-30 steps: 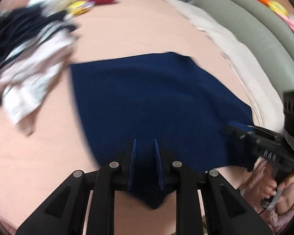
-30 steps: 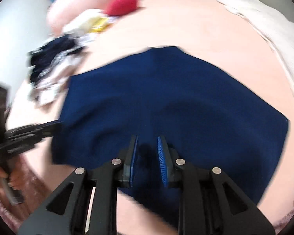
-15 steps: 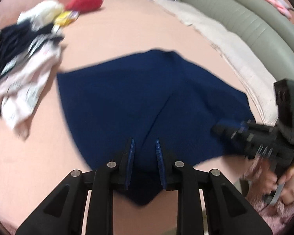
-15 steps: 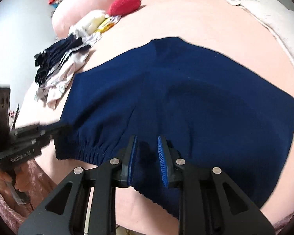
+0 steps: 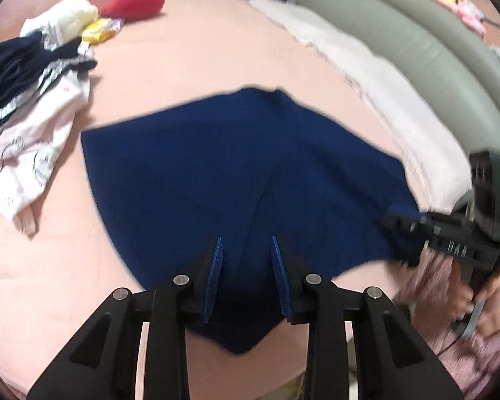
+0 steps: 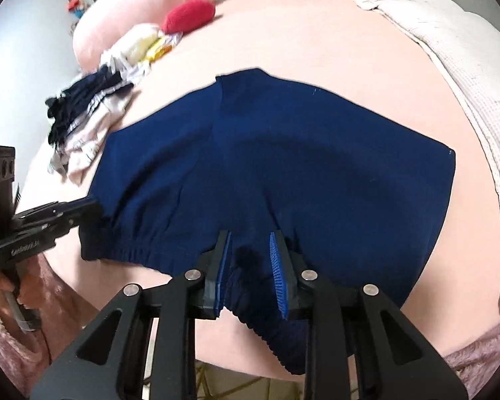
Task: Fold clothes
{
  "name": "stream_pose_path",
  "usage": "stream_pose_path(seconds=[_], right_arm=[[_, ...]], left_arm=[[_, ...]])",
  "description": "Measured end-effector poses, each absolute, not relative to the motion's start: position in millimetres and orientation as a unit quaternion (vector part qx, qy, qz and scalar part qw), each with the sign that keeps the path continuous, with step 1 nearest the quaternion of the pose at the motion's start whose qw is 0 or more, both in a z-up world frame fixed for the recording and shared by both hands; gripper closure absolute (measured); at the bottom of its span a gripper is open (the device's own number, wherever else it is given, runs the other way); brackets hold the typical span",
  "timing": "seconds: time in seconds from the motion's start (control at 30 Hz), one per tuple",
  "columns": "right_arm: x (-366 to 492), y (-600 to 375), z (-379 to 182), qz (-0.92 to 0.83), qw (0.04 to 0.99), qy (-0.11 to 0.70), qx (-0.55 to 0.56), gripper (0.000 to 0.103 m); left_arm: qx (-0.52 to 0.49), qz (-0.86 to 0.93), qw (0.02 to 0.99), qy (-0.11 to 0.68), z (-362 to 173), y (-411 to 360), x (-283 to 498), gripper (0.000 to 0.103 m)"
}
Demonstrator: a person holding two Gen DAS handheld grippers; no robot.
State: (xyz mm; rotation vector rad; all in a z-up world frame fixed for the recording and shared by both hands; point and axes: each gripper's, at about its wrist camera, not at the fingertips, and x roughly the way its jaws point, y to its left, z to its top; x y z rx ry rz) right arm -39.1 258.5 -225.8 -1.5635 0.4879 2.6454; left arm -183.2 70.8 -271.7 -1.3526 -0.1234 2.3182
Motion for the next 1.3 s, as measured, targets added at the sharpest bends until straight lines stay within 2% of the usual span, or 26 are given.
stream_pose_path(seconds=[0.13, 0.23, 0.37, 0.5, 0.67, 0.77, 0.87, 1.0, 1.07, 1.17, 1.2, 1.3], right_arm=[[-48, 252, -245, 0.834, 0.036, 0.135, -0.534, 0.077], [-43, 257, -245, 0.827, 0.048, 0.127, -0.545, 0.077], [-19, 273, -236, 0.835, 0.082, 0.141, -0.525, 0.077], [-7, 281, -221, 0.850, 0.089, 0.173, -0.489, 0.074], [-7, 276, -219, 0.857, 0.078, 0.155, -0.486, 0.074], [-12, 269, -217, 0.863, 0.076, 0.137, -0.481, 0.069], [-21, 267, -228, 0.853, 0.086, 0.124, -0.500, 0.070], [-13, 280, -229, 0.843, 0.102, 0.118, -0.515, 0.070], [-12, 281, -225, 0.850, 0.097, 0.119, -0.504, 0.070], [-10, 282, -219, 0.860, 0.088, 0.130, -0.485, 0.068], [-12, 282, -219, 0.859, 0.091, 0.127, -0.488, 0.063], [-16, 285, -235, 0.838, 0.116, 0.110, -0.522, 0.063]], left_arm=[[-0.507, 0.828, 0.232, -0.055, -283, 80, -188, 0.071], [-0.528, 0.826, 0.200, 0.000, -295, 84, -177, 0.069], [-0.488, 0.851, 0.190, 0.034, -268, 78, -152, 0.069], [-0.486, 0.847, 0.215, 0.021, -274, 89, -152, 0.069], [-0.425, 0.871, 0.245, 0.007, -257, 97, -152, 0.069], [-0.459, 0.859, 0.227, 0.021, -274, 100, -162, 0.069], [-0.493, 0.842, 0.220, 0.015, -294, 98, -166, 0.070], [-0.499, 0.817, 0.289, -0.002, -284, 99, -155, 0.070], [-0.492, 0.824, 0.281, -0.003, -278, 92, -151, 0.069], [-0.492, 0.828, 0.263, -0.047, -273, 69, -157, 0.068], [-0.497, 0.828, 0.254, -0.054, -275, 62, -161, 0.067], [-0.508, 0.832, 0.211, -0.069, -282, 40, -166, 0.067]])
